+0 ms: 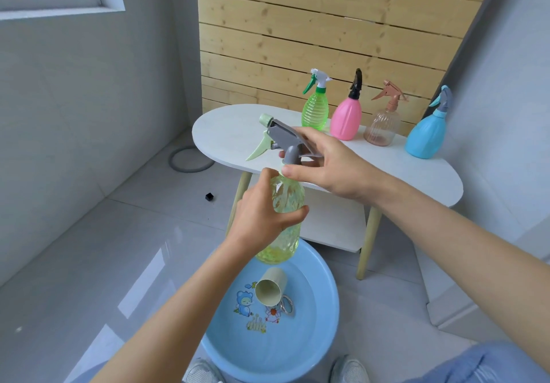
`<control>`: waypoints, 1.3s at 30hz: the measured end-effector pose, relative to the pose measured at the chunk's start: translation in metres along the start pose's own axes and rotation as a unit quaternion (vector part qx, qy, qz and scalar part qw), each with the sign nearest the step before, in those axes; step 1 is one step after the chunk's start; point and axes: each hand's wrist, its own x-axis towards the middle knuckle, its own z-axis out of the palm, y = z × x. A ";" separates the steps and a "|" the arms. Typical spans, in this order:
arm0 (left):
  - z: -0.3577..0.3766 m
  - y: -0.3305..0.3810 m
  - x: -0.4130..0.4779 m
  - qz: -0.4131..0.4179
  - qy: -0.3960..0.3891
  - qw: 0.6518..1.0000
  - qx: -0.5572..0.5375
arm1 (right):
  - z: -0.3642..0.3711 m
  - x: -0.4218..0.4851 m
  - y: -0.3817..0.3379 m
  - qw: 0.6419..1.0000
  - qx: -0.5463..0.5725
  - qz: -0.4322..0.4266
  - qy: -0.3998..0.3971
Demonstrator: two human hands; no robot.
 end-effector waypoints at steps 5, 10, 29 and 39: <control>-0.001 0.000 0.003 0.013 0.023 1.000 0.005 | 0.014 -0.002 0.003 0.997 -0.022 -0.042 0.068; 0.001 -0.002 0.000 0.029 0.009 0.999 0.027 | 0.030 -0.009 0.007 0.967 -0.136 -0.066 0.203; -0.005 0.000 -0.001 0.042 0.001 0.999 0.017 | 0.024 -0.012 -0.004 0.963 -0.186 -0.079 0.177; -0.007 0.005 0.001 0.021 0.006 1.000 -0.013 | 0.009 -0.009 -0.013 0.997 -0.003 -0.018 0.076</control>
